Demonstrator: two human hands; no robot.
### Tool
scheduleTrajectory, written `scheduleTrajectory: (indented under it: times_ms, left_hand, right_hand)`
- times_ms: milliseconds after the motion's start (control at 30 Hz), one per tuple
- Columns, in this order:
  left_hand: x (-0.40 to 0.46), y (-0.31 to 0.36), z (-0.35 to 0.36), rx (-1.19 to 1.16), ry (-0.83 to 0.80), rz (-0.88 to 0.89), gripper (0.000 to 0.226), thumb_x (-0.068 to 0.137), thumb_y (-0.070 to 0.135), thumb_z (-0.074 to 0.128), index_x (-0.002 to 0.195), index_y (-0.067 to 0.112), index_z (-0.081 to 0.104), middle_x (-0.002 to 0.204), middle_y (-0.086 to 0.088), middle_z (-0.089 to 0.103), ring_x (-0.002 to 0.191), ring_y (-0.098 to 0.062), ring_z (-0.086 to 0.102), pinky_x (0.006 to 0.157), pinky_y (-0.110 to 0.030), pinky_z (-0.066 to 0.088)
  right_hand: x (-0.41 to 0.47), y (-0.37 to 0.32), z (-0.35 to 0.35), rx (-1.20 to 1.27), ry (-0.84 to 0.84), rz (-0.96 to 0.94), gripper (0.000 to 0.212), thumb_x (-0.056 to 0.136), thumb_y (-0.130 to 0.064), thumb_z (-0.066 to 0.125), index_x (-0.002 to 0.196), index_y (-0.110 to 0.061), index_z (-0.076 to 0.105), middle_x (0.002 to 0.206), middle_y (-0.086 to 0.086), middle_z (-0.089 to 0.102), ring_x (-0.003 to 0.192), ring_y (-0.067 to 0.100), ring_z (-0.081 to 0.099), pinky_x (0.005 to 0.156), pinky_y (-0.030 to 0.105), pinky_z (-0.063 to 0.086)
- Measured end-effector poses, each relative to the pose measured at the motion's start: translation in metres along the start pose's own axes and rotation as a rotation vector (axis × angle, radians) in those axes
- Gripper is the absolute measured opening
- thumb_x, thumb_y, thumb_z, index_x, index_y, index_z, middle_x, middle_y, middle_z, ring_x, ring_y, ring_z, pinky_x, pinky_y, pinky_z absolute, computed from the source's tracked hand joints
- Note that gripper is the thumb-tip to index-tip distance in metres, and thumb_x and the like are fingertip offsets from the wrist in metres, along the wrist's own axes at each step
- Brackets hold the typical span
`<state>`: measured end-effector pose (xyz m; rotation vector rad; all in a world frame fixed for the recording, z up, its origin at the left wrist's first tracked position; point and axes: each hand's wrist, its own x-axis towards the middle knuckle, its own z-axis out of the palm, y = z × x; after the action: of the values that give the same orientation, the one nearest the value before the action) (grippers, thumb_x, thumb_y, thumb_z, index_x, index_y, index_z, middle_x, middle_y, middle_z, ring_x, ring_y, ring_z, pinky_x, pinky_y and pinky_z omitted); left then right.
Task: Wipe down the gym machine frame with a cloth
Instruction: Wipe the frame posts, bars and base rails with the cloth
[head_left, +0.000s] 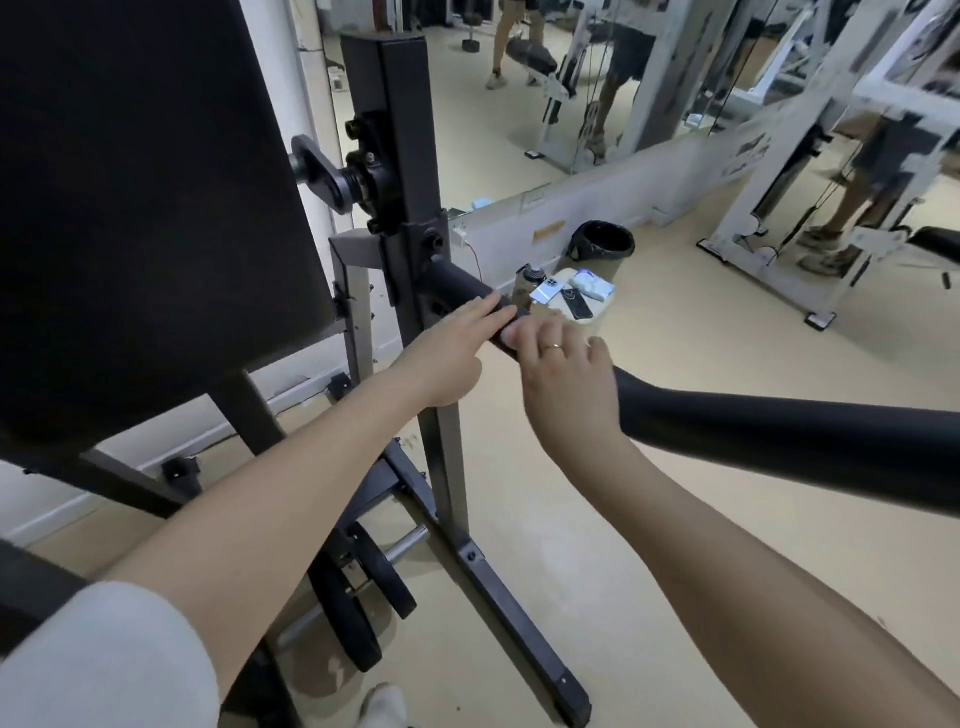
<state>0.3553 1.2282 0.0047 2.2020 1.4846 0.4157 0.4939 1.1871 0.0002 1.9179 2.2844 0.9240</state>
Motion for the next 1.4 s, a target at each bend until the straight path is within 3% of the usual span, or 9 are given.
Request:
scheduleTrajectory:
  times_ms: [100,233,300,467,667,900,1000,1200,1400]
  left_hand:
    - [-0.016,0.02,0.011,-0.088,0.019,-0.008,0.079,0.083,-0.012,0.032,0.15,0.025,0.016,0.158,0.011,0.008,0.144,-0.004,0.007,0.108,-0.013,0.006]
    - [-0.036,0.05,0.026,-0.104,0.049,0.003,0.078,0.085,-0.009,0.036,0.15,0.029,0.015,0.158,0.011,0.006,0.144,-0.007,0.007,0.107,-0.015,0.007]
    - [-0.047,0.069,0.033,-0.097,0.066,0.019,0.076,0.086,-0.009,0.036,0.149,0.029,0.018,0.158,0.009,0.006,0.145,-0.007,0.005,0.108,-0.016,0.006]
    - [-0.072,0.103,0.047,-0.096,0.075,-0.011,0.077,0.085,-0.011,0.033,0.15,0.025,0.016,0.158,0.007,0.009,0.145,-0.006,0.005,0.114,-0.02,0.007]
    - [-0.109,0.124,0.042,-0.153,0.122,-0.044,0.078,0.085,-0.007,0.034,0.15,0.03,0.014,0.157,0.014,0.012,0.144,-0.005,0.012,0.108,-0.015,0.01]
    - [-0.127,0.169,0.007,-0.169,0.246,0.036,0.069,0.087,-0.007,0.036,0.148,0.024,0.024,0.153,0.007,0.026,0.14,-0.007,0.021,0.096,0.0,0.008]
    - [-0.138,0.186,0.006,-0.168,0.274,0.103,0.066,0.087,-0.008,0.036,0.146,0.022,0.03,0.149,0.005,0.033,0.136,-0.007,0.026,0.087,0.009,0.008]
    - [-0.158,0.216,0.023,-0.156,0.2,0.157,0.062,0.091,-0.001,0.04,0.146,0.025,0.028,0.145,0.007,0.037,0.131,-0.009,0.034,0.096,-0.011,0.022]
    - [-0.165,0.255,0.031,-0.192,0.212,0.153,0.067,0.089,-0.003,0.041,0.146,0.029,0.027,0.139,0.009,0.04,0.126,-0.007,0.037,0.088,-0.007,0.023]
  right_hand:
    - [-0.019,0.02,-0.011,-0.03,-0.016,-0.054,0.047,0.075,-0.017,0.04,0.114,-0.01,0.066,0.103,0.008,0.07,0.085,0.021,0.065,0.066,0.028,0.048]
    - [-0.093,0.07,-0.023,-0.356,0.076,-0.195,0.049,0.086,-0.014,0.03,0.129,0.005,0.041,0.123,0.02,0.059,0.111,0.033,0.056,0.097,0.041,0.043]
    - [-0.1,0.081,-0.025,-0.429,0.142,-0.238,0.049,0.088,-0.015,0.032,0.132,0.0,0.047,0.125,0.019,0.058,0.116,0.033,0.053,0.103,0.043,0.04]
    - [-0.081,0.078,-0.029,-0.383,0.102,-0.31,0.044,0.082,-0.04,0.057,0.122,-0.023,0.064,0.108,-0.002,0.069,0.103,0.017,0.063,0.1,0.036,0.046]
    - [-0.115,0.152,-0.061,-0.367,0.446,-0.183,0.026,0.085,-0.01,0.043,0.097,-0.006,0.066,0.089,0.015,0.066,0.084,0.03,0.061,0.096,0.044,0.041]
    - [-0.119,0.146,-0.078,-0.361,0.228,-0.261,0.029,0.078,-0.022,0.059,0.1,-0.011,0.073,0.098,0.012,0.07,0.099,0.033,0.064,0.098,0.044,0.042]
    - [-0.144,0.175,-0.093,-0.408,0.398,-0.134,0.031,0.083,-0.01,0.046,0.106,-0.004,0.066,0.107,0.016,0.066,0.105,0.034,0.06,0.099,0.044,0.033]
    - [-0.172,0.211,-0.108,-0.568,0.621,-0.004,0.036,0.09,-0.011,0.031,0.114,-0.016,0.057,0.115,0.0,0.062,0.111,0.018,0.056,0.091,0.033,0.029]
    - [-0.152,0.212,-0.114,-0.516,0.521,-0.352,0.034,0.082,-0.033,0.043,0.099,-0.024,0.072,0.095,-0.004,0.068,0.094,0.018,0.062,0.094,0.035,0.034]
